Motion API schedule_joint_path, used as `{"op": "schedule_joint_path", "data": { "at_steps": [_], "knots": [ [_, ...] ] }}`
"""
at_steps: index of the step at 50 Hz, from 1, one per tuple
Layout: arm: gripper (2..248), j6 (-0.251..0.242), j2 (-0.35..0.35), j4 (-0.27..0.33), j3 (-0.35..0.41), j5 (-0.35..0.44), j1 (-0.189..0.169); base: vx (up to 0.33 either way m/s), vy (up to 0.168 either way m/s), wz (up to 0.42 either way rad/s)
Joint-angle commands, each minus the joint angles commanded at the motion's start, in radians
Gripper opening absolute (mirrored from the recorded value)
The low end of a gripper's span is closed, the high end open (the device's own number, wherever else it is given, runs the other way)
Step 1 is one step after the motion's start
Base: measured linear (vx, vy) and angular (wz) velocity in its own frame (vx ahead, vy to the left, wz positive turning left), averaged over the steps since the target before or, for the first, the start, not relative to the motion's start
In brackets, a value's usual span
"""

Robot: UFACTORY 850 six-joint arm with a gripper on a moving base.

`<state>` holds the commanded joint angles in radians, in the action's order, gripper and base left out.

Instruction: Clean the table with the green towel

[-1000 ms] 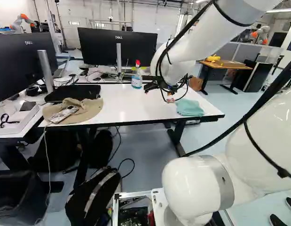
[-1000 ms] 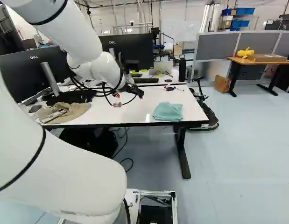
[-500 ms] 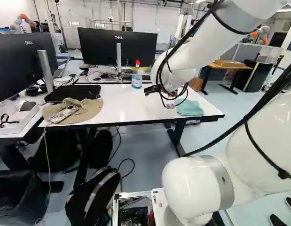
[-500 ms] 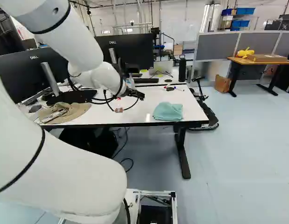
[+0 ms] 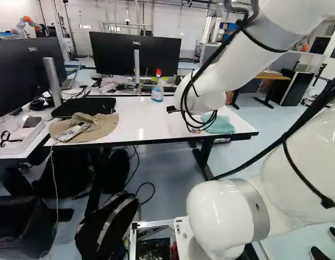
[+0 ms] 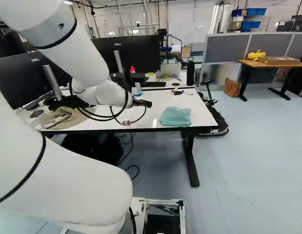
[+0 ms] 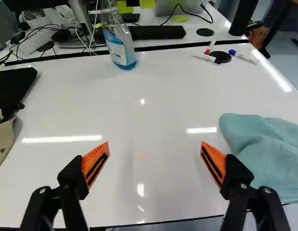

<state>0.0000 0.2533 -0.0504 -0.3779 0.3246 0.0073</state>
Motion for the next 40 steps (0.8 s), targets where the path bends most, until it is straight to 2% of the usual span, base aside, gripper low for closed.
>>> {"op": "schedule_joint_path", "data": {
  "at_steps": [23,40],
  "knots": [
    [247,0.000,0.011,0.021,0.120,0.226,-0.003,0.000,0.000,0.000],
    [247,0.000,0.017,0.032,0.187,0.353,-0.005,0.000,0.000,0.000]
  ]
}}
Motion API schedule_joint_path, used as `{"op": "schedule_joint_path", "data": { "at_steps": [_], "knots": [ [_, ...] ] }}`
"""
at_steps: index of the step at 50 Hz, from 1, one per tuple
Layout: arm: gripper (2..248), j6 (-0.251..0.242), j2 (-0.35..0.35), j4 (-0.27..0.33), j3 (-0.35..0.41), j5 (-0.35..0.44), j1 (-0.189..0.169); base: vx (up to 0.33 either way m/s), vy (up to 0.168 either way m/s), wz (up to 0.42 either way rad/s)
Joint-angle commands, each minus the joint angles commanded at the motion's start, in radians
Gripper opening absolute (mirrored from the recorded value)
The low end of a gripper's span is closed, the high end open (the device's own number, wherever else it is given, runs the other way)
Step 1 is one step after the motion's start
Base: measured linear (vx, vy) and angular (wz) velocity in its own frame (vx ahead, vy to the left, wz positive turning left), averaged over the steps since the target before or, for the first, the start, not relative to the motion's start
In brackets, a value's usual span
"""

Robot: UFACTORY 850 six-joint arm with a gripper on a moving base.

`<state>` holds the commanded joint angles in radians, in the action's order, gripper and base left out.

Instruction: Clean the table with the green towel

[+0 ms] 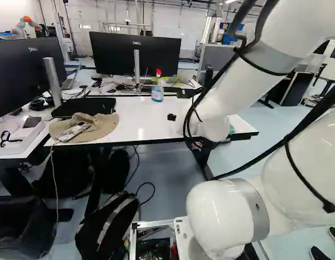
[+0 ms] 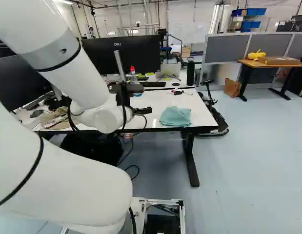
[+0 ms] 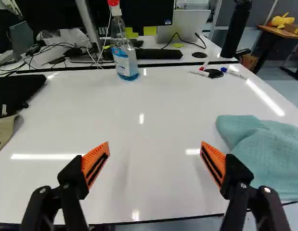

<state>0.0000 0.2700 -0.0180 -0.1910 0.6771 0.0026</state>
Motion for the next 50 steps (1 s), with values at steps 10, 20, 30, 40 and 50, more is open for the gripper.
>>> {"op": "schedule_joint_path", "data": {
  "at_steps": [10,20,30,40,50],
  "knots": [
    [247,0.000,0.003,0.006,0.032,0.060,-0.001,0.000,0.000,0.000],
    [247,0.000,0.005,0.010,0.059,0.111,-0.001,0.000,0.000,0.000],
    [247,0.000,0.007,0.014,0.079,0.149,-0.002,0.000,0.000,0.000],
    [247,0.000,0.008,0.016,0.093,0.175,-0.002,0.000,0.000,0.000],
    [247,0.000,0.009,0.018,0.101,0.191,-0.003,0.000,0.000,0.000]
  ]
}}
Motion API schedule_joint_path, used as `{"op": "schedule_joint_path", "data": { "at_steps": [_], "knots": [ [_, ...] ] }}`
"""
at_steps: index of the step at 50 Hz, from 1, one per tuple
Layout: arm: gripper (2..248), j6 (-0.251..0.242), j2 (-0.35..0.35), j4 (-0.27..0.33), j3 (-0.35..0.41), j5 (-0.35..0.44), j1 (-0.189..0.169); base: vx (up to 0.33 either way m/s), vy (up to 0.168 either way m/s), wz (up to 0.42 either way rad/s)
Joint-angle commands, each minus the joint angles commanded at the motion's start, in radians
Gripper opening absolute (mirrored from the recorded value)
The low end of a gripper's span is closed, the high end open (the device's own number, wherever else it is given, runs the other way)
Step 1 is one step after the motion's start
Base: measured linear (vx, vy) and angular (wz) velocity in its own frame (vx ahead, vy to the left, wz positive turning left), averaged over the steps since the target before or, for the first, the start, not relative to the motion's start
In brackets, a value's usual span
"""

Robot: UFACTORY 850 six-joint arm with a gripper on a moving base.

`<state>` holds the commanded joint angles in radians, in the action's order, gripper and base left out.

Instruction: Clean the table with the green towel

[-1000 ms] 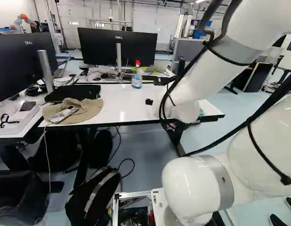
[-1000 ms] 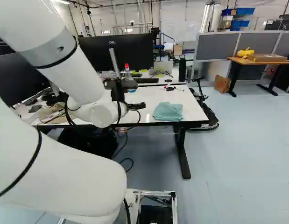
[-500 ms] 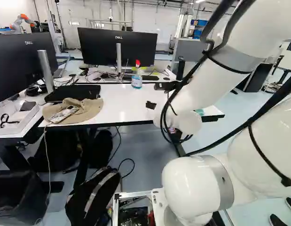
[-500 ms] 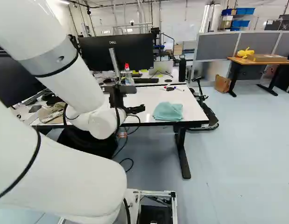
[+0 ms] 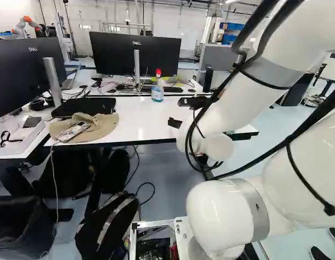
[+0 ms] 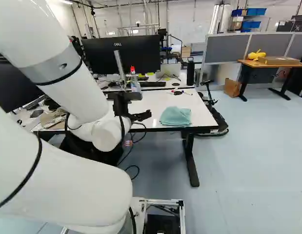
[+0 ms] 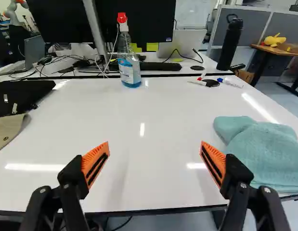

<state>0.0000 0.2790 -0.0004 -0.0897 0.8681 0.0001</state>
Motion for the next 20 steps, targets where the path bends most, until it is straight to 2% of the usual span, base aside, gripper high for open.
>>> {"op": "schedule_joint_path", "data": {
  "at_steps": [20],
  "knots": [
    [247,0.000,0.000,0.000,0.002,0.005,0.000,0.000,0.000,0.000]
  ]
}}
